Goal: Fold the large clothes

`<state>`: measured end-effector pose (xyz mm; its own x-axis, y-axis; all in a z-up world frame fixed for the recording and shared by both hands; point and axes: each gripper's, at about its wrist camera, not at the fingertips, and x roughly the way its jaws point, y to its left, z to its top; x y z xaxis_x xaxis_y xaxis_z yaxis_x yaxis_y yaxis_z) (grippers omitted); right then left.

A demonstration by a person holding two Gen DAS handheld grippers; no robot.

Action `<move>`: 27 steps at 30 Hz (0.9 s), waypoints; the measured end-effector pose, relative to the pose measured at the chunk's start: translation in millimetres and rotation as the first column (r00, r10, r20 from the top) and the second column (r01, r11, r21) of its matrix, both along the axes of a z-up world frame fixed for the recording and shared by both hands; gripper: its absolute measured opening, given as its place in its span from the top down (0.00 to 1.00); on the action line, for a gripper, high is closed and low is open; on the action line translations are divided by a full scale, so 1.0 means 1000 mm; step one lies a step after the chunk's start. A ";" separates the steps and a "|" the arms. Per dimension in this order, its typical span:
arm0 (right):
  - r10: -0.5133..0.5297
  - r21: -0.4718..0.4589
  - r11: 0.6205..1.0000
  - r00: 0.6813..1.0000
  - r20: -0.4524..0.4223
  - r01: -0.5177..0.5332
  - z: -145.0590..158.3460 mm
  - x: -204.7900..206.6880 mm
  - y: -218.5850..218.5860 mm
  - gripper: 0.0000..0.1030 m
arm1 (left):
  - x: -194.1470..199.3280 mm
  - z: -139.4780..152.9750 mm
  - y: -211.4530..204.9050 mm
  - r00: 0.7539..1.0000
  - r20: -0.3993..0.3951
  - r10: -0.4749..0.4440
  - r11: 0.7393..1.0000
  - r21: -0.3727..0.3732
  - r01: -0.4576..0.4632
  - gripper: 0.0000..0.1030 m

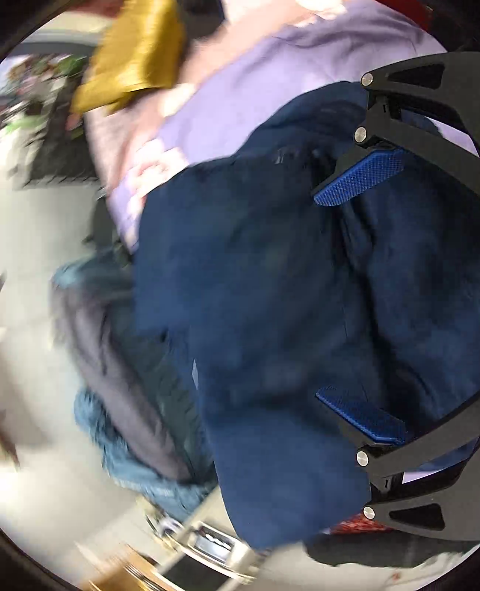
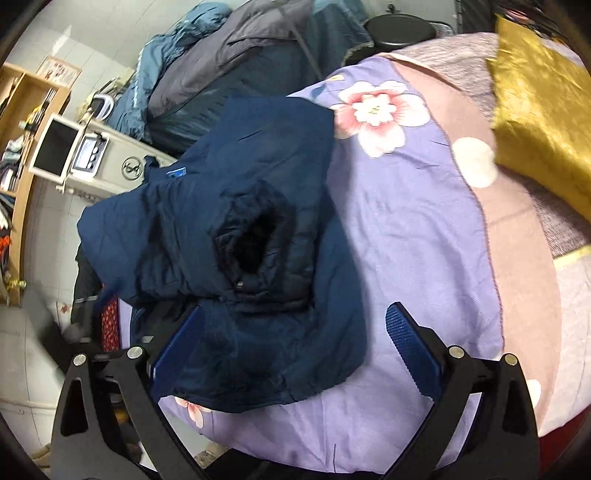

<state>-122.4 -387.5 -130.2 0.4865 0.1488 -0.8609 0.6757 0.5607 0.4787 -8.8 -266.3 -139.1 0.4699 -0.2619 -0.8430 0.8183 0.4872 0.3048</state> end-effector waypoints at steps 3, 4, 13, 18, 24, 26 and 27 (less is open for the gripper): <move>-0.043 0.006 0.999 0.999 -0.006 0.043 -0.001 -0.019 -0.006 0.06 | 0.005 -0.039 -0.026 0.999 0.037 -0.005 0.994 0.108 0.001 0.14; -0.058 0.005 0.998 0.998 -0.007 0.058 0.000 -0.026 -0.007 0.06 | 0.007 -0.046 -0.029 1.000 0.014 0.003 0.993 0.121 -0.005 0.34; -0.139 0.009 0.990 0.990 -0.032 0.139 -0.012 -0.063 -0.016 0.06 | 0.054 -0.027 -0.010 0.978 -0.120 0.168 0.985 0.050 -0.163 0.92; -0.096 0.008 0.995 0.995 -0.026 0.096 -0.013 -0.047 -0.010 0.06 | 0.093 0.043 0.049 0.949 -0.051 0.311 0.942 -0.116 -0.315 0.93; 0.012 0.010 1.000 0.999 -0.031 -0.011 -0.017 -0.009 0.012 0.06 | 0.165 0.128 0.190 0.799 0.043 0.599 0.778 -0.265 -0.569 0.93; 0.053 0.008 0.999 0.998 -0.035 -0.053 -0.019 0.005 0.021 0.06 | 0.185 0.147 0.235 0.726 0.093 0.681 0.717 -0.285 -0.636 0.93; 0.071 0.005 0.997 0.997 -0.039 -0.071 -0.019 0.012 0.025 0.06 | 0.195 0.154 0.258 0.686 0.123 0.717 0.688 -0.289 -0.666 0.93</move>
